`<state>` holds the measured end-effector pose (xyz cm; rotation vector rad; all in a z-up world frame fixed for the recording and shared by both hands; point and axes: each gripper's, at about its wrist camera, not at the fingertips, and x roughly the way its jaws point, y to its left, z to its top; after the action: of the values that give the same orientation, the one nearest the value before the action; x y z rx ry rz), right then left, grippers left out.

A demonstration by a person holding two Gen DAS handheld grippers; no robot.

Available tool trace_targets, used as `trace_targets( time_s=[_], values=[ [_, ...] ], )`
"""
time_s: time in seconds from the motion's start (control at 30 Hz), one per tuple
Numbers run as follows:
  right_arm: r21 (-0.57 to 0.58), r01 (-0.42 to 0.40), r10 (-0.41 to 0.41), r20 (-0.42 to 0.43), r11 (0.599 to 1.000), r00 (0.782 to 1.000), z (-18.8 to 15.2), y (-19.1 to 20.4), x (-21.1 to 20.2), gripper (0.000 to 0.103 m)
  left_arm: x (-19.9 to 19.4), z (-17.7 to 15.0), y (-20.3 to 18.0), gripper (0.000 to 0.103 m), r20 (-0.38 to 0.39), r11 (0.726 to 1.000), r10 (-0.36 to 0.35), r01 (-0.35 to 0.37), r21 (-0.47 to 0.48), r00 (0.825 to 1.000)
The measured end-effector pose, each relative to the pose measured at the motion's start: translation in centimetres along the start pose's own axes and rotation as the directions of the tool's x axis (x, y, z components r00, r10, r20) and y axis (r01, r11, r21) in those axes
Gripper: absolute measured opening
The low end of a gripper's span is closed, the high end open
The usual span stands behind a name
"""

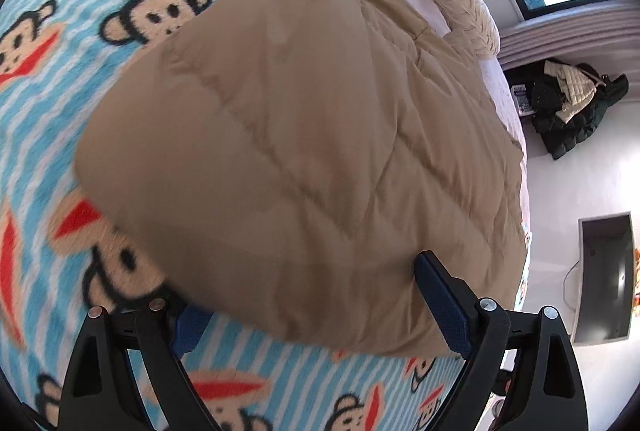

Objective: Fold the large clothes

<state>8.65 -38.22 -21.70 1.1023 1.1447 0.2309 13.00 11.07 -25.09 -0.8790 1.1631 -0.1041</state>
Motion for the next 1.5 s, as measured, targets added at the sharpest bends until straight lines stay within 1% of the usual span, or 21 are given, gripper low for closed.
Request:
trace_targets(
  time_s=[0.17,0.27,0.3,0.33,0.37,0.4,0.43,0.47,0.5,0.53,0.6,0.73,0.83,1.03,1.17,1.23,1.27,1.37,1.4,1.43,1.5],
  values=[
    [0.043,-0.031,0.031,0.001,0.999,1.0,1.0,-0.3,2.0,0.103,2.0,1.6,-0.2,0.094,0.027,0.999,-0.023,0.024,-0.048,0.999],
    [0.083,-0.069,0.068,0.018,0.994,0.998,1.7,-0.6,3.6,0.103,2.9,2.3,-0.4,0.094,0.051,0.998,-0.013,0.017,-0.067,0.999],
    [0.091,-0.07,0.068,0.025,0.993,0.997,1.8,-0.7,3.9,0.103,2.9,2.3,-0.4,0.09,0.06,0.998,-0.004,0.008,-0.068,0.998],
    [0.106,-0.07,0.066,0.035,0.992,0.997,1.9,-0.7,4.2,0.102,2.7,2.3,-0.5,0.07,0.073,0.998,0.001,0.004,-0.063,0.997],
    [0.129,-0.078,0.072,0.047,0.989,0.996,2.0,-0.8,4.4,0.095,2.5,2.4,-0.6,0.058,0.079,0.998,-0.005,0.009,-0.056,0.997],
    [0.145,-0.08,0.073,0.05,0.986,0.996,2.0,-0.9,4.4,0.084,2.2,2.4,-0.7,0.04,0.083,0.998,-0.027,0.031,-0.047,0.996],
    [0.162,-0.09,0.084,0.041,0.983,0.996,1.9,-1.1,4.5,0.058,1.7,2.3,-0.8,0.029,0.091,0.999,-0.036,0.039,-0.031,0.995],
    [0.17,-0.101,0.096,0.039,0.98,0.995,1.9,-1.3,4.5,0.045,1.2,2.3,-1.2,0.023,0.099,0.999,-0.033,0.034,-0.002,0.995],
    [0.166,-0.106,0.101,0.043,0.98,0.994,1.7,-1.2,4.3,0.036,0.7,2.2,-1.8,0.021,0.108,0.999,-0.025,0.021,0.04,0.994],
    [0.151,-0.111,0.105,0.043,0.982,0.994,1.6,-1.0,4.1,0.033,0.2,2.1,-2.5,0.02,0.118,0.996,-0.016,0.006,0.084,0.993],
    [0.127,-0.123,0.118,0.043,0.984,0.992,1.4,-0.4,3.6,0.026,-0.8,1.7,-3.8,0.019,0.134,0.987,-0.006,-0.015,0.16,0.991],
    [0.089,-0.129,0.125,0.049,0.988,0.991,0.4,0.3,2.1,0.022,-3.1,0.1,-5.2,0.019,0.128,0.966,-0.012,-0.022,0.258,0.992],
    [0.071,-0.123,0.12,0.042,0.99,0.992,-1.1,0.5,0.7,0.022,-4.7,-1.3,-4.9,0.019,0.105,0.961,-0.022,-0.008,0.277,0.994],
    [0.061,-0.089,0.088,0.026,0.994,0.996,-6.3,-0.5,-2.3,0.022,-8.2,-6.7,-2.2,0.019,0.033,0.952,-0.012,0.001,0.306,0.999],
    [0.068,-0.048,0.047,0.003,0.997,0.999,-10.5,-1.9,-4.2,0.022,-9.9,-11.1,0.6,0.019,-0.033,0.961,0.004,0.005,0.278,0.999],
    [0.098,-0.034,0.035,-0.007,0.995,0.999,-12.6,-3.0,-5.1,0.022,-10.7,-13.0,1.7,0.019,-0.055,0.967,0.017,-0.002,0.253,0.998],
    [0.112,-0.029,0.031,-0.011,0.993,0.999,-13.8,-3.6,-5.5,0.022,-11.0,-13.9,2.2,0.019,-0.061,0.968,0.027,-0.011,0.251,0.998],
    [0.134,-0.023,0.026,-0.024,0.991,0.999,-14.8,-4.9,-6.3,0.023,-11.3,-15.9,3.3,0.021,-0.064,0.969,0.078,-0.06,0.238,0.995],
    [0.137,-0.018,0.022,-0.032,0.99,0.999,-15.1,-5.3,-6.3,0.025,-11.3,-16.4,3.5,0.027,-0.054,0.968,0.114,-0.098,0.229,0.992],
    [0.137,-0.007,0.013,-0.041,0.991,0.999,-15.2,-5.6,-6.1,0.026,-11.4,-16.9,3.7,0.035,-0.035,0.963,0.165,-0.154,0.221,0.986],
    [0.144,0.021,-0.012,-0.058,0.989,0.998,-14.9,-6.0,-6.4,0.036,-11.8,-17.3,3.4,0.044,-0.011,0.949,0.23,-0.222,0.224,0.973]
  ],
)
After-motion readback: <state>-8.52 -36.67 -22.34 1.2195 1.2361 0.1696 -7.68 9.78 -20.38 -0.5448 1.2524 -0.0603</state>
